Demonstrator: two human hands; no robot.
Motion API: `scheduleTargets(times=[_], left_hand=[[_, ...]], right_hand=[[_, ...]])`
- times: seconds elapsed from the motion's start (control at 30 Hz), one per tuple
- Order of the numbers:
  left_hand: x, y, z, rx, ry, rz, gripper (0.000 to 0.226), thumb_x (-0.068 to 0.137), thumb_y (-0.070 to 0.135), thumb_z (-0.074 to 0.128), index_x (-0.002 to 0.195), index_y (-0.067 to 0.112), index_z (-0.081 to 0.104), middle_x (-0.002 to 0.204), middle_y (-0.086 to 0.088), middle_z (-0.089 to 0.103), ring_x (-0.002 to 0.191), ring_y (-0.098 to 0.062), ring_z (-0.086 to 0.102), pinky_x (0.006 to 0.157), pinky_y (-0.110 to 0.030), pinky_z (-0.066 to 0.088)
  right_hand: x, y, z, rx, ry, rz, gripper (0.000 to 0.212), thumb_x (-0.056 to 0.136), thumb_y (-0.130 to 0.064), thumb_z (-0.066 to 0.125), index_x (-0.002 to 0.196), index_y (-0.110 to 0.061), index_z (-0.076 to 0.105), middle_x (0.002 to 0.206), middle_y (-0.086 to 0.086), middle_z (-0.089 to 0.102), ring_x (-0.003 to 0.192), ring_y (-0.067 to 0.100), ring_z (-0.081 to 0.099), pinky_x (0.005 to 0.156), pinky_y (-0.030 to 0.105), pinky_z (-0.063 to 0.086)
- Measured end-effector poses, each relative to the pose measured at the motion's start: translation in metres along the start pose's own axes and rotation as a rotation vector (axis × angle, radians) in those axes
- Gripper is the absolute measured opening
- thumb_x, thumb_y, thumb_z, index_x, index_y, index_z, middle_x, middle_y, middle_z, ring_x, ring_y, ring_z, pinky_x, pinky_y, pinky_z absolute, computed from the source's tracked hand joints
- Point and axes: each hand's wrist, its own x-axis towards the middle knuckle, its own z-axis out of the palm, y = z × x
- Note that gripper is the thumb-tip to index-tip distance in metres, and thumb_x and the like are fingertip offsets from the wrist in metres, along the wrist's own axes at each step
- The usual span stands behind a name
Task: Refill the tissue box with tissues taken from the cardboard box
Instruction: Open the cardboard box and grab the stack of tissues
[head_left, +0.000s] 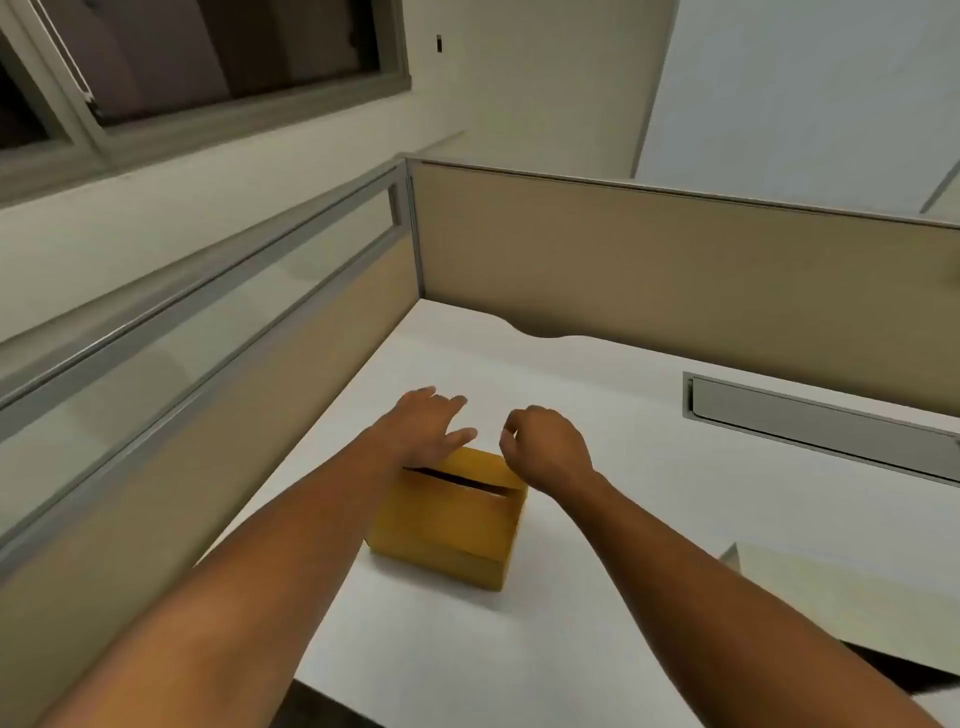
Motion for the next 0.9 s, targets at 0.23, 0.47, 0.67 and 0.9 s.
scheduleTargets(times=[0.23, 0.47, 0.67, 0.9], left_hand=[[0.02, -0.033, 0.014, -0.047, -0.248, 0.016, 0.087, 0.087, 0.07, 0.048, 0.156, 0.036, 0.008, 0.161, -0.007, 0.032, 0.142, -0.036, 0.037, 0.109, -0.052, 0.039], [0.043, -0.052, 0.018, 0.081, -0.339, 0.249, 0.105, 0.076, 0.073, 0.062, 0.155, 0.039, 0.002, 0.161, -0.006, 0.031, 0.142, -0.035, 0.038, 0.108, -0.052, 0.04], [0.057, -0.053, 0.025, 0.155, -0.378, 0.456, 0.115, 0.072, 0.067, 0.072, 0.155, 0.039, -0.003, 0.157, -0.008, 0.037, 0.136, -0.034, 0.044, 0.103, -0.048, 0.044], [0.059, -0.047, 0.017, 0.067, -0.295, 0.565, 0.069, 0.089, 0.051, 0.057, 0.15, 0.035, 0.031, 0.141, 0.001, 0.057, 0.123, -0.024, 0.055, 0.097, -0.04, 0.047]], right_hand=[[-0.008, -0.012, 0.026, -0.041, -0.302, 0.047, 0.026, 0.09, -0.032, 0.05, 0.087, -0.013, 0.067, 0.082, 0.004, 0.065, 0.079, 0.022, 0.062, 0.063, 0.032, 0.049], [-0.009, -0.029, 0.04, -0.083, -0.361, 0.144, 0.038, 0.092, -0.045, 0.052, 0.095, -0.011, 0.069, 0.087, 0.006, 0.068, 0.08, 0.021, 0.063, 0.07, 0.032, 0.052], [-0.022, -0.041, 0.038, -0.08, -0.322, 0.22, 0.043, 0.095, -0.042, 0.05, 0.063, -0.014, 0.056, 0.061, 0.002, 0.052, 0.066, 0.02, 0.056, 0.062, 0.033, 0.046], [-0.056, -0.061, 0.025, -0.028, -0.241, 0.216, 0.04, 0.092, -0.032, 0.051, 0.054, -0.018, 0.044, 0.052, -0.001, 0.042, 0.054, 0.018, 0.045, 0.05, 0.031, 0.033]])
